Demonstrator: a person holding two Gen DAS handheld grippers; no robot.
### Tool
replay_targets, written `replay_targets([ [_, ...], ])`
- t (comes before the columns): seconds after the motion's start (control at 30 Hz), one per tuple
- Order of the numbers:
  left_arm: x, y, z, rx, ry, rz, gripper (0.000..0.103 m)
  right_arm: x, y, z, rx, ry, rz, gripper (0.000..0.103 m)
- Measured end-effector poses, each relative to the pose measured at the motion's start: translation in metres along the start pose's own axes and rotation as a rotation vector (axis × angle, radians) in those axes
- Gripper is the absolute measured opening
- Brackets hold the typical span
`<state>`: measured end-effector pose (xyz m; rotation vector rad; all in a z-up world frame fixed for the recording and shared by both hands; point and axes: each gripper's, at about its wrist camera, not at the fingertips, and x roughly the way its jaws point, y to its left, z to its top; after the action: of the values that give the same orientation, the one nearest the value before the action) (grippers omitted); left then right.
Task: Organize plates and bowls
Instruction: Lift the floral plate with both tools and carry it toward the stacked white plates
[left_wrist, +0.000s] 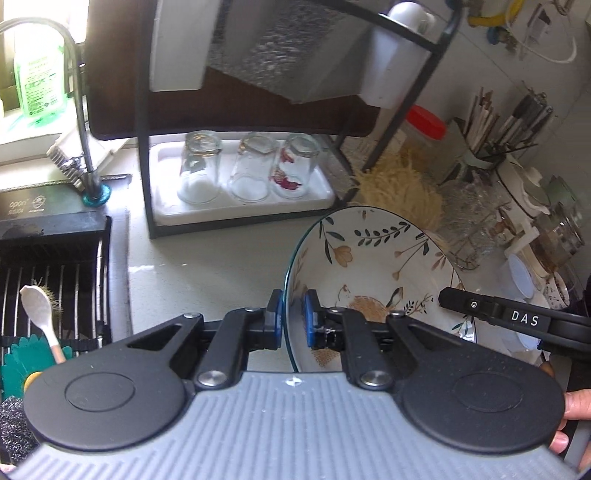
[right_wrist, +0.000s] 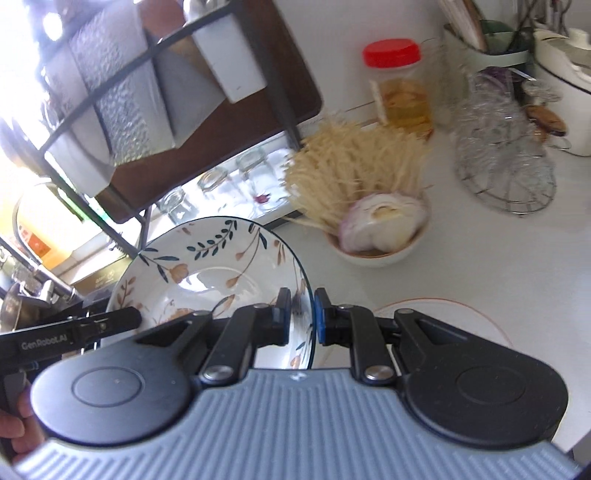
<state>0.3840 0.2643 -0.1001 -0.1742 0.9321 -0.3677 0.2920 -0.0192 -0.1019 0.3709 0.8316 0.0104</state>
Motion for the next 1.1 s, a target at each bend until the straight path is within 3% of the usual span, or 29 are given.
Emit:
replay_targets([
  [0.53, 0.032, -0.080, -0.029, 0.047, 0.059, -0.051, 0.013, -0.032, -0.071, -0.018, 0.035, -0.015, -0.100, 0.016],
  [0.83, 0.072, -0.097, -0.055, 0.072, 0.157, -0.040, 0.014, -0.020, -0.104, -0.044, 0.038, 0.051, -0.151, 0.016],
  [1.1, 0.098, -0.106, -0.059, 0.105, 0.190, 0.000, 0.017, -0.006, -0.111, -0.054, 0.007, 0.074, -0.181, 0.017],
])
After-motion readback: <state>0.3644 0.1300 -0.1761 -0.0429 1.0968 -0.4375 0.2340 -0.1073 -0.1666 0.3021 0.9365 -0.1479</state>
